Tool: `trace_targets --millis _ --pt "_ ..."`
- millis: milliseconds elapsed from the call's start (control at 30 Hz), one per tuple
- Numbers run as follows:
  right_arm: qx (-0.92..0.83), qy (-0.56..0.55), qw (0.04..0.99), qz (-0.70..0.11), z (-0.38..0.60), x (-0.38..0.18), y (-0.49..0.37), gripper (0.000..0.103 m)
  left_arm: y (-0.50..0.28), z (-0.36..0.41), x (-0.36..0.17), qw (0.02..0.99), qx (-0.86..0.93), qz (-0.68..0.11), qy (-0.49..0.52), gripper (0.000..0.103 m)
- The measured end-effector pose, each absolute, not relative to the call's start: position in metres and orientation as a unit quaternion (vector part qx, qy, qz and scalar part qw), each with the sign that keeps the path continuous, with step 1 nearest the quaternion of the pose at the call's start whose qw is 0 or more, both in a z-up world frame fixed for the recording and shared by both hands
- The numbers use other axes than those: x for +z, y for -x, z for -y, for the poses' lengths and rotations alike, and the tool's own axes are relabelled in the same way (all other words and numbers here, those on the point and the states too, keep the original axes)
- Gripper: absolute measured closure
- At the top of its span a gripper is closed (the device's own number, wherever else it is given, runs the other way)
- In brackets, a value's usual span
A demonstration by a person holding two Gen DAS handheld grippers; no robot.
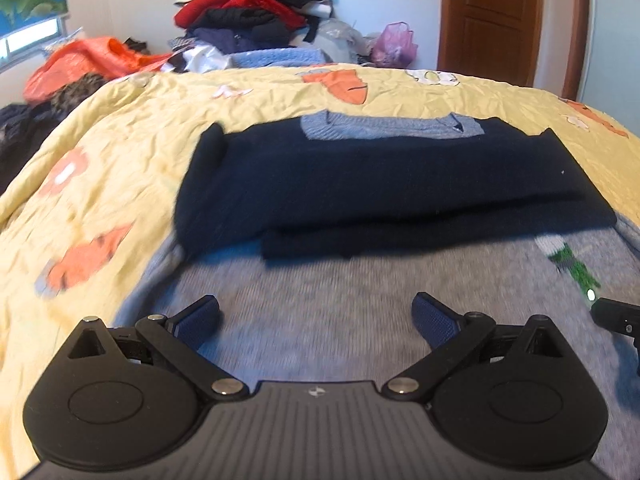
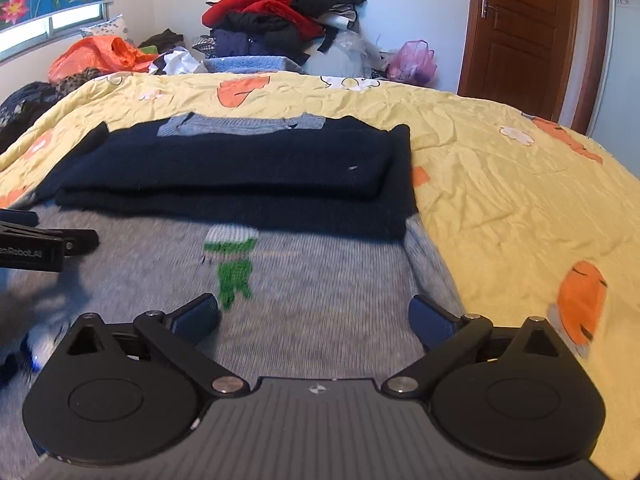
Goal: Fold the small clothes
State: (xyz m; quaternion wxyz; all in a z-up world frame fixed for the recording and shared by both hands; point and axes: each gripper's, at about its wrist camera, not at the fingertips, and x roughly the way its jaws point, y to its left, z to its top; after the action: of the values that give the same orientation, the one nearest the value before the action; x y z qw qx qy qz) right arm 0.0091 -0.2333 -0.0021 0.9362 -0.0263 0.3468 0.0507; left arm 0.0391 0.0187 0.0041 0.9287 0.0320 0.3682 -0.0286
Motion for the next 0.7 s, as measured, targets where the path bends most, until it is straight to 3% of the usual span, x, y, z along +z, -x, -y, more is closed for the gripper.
trace_targets --millis 700 --pt "0.057 0.029 0.936 -0.346 0.242 -0.001 0.068 0.0 0.025 -0.033 0.001 0.934 -0.021 -0.356 -0.013 0.0"
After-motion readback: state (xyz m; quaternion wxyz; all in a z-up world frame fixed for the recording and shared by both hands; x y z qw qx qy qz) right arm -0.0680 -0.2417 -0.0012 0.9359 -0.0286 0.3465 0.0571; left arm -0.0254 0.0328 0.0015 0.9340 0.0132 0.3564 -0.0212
